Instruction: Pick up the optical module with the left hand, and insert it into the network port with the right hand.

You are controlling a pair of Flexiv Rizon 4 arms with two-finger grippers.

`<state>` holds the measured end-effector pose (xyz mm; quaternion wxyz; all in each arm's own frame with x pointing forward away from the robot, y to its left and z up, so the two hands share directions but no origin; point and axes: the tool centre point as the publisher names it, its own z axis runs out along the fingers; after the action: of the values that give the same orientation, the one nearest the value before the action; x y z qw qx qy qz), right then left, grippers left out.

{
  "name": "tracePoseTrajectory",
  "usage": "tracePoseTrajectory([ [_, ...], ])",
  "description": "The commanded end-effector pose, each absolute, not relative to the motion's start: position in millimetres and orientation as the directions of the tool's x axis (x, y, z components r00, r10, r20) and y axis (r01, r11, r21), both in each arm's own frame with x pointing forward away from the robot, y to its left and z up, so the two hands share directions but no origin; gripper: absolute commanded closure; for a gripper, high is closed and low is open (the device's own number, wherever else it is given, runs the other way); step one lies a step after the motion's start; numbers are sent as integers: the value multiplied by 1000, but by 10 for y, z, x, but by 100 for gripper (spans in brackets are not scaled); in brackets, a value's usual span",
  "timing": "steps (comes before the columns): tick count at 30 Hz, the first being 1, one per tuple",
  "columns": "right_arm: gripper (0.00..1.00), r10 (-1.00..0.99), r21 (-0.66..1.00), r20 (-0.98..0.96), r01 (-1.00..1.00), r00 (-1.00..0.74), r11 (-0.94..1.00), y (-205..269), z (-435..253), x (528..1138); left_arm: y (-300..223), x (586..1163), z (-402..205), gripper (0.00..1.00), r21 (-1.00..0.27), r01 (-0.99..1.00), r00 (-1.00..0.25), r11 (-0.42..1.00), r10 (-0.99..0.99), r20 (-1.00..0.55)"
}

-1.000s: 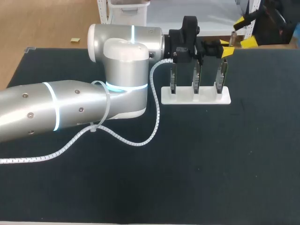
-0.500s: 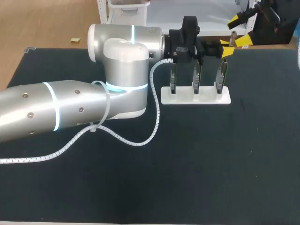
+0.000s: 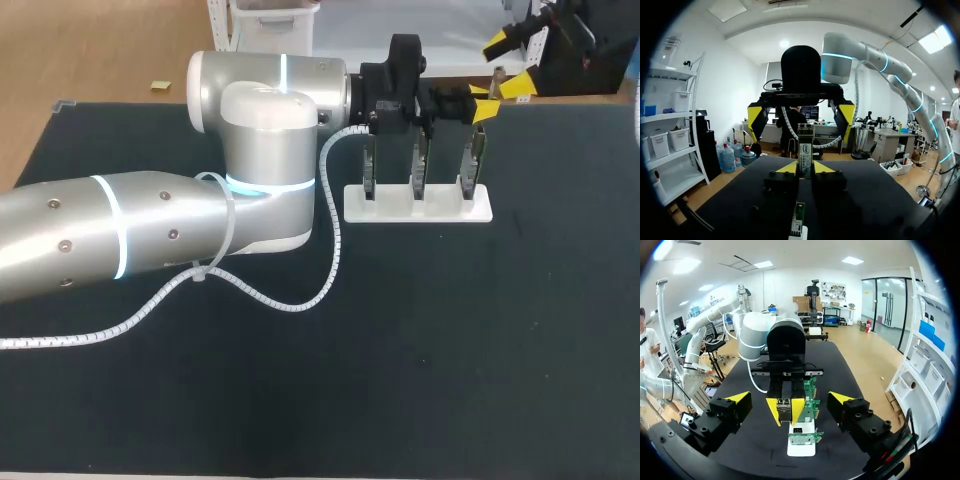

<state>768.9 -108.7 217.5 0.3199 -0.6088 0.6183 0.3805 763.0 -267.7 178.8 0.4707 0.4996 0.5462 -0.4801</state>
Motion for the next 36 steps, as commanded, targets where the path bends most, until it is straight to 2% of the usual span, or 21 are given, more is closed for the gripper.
tracePoseTrajectory([
  [1,0,-510,76,-859,-997,-52,-25,-1072,2179,7665,-2690,7665,1787,100,-55,998,-58,33,96,-994],
  [6,0,-506,73,-861,-997,-51,-23,-1061,2183,7668,-2690,7665,1787,100,-55,998,-58,33,96,-994],
  [7,58,-506,72,-861,-997,-50,-24,-1059,2185,7667,-2690,7665,1787,100,-55,998,-58,33,96,-994],
  [8,82,-506,71,-861,-997,-49,-25,-1058,2185,7667,-2690,7665,1787,100,-55,998,-58,33,96,-994],
  [9,100,-506,70,-861,-997,-46,-29,-1056,2184,7666,-2690,7665,1787,100,-55,998,-58,33,96,-994],
  [34,100,-507,65,-861,-998,-43,-25,-1049,2171,7633,-2690,7665,1787,100,-55,998,-58,33,96,-994],
  [35,100,-508,64,-861,-998,-43,-25,-1049,2172,7632,-2690,7665,1787,86,-55,998,-58,33,96,-994],
  [36,100,-507,64,-861,-998,-43,-25,-1049,2172,7630,-2690,7665,1787,35,-55,998,-58,33,96,-994],
])
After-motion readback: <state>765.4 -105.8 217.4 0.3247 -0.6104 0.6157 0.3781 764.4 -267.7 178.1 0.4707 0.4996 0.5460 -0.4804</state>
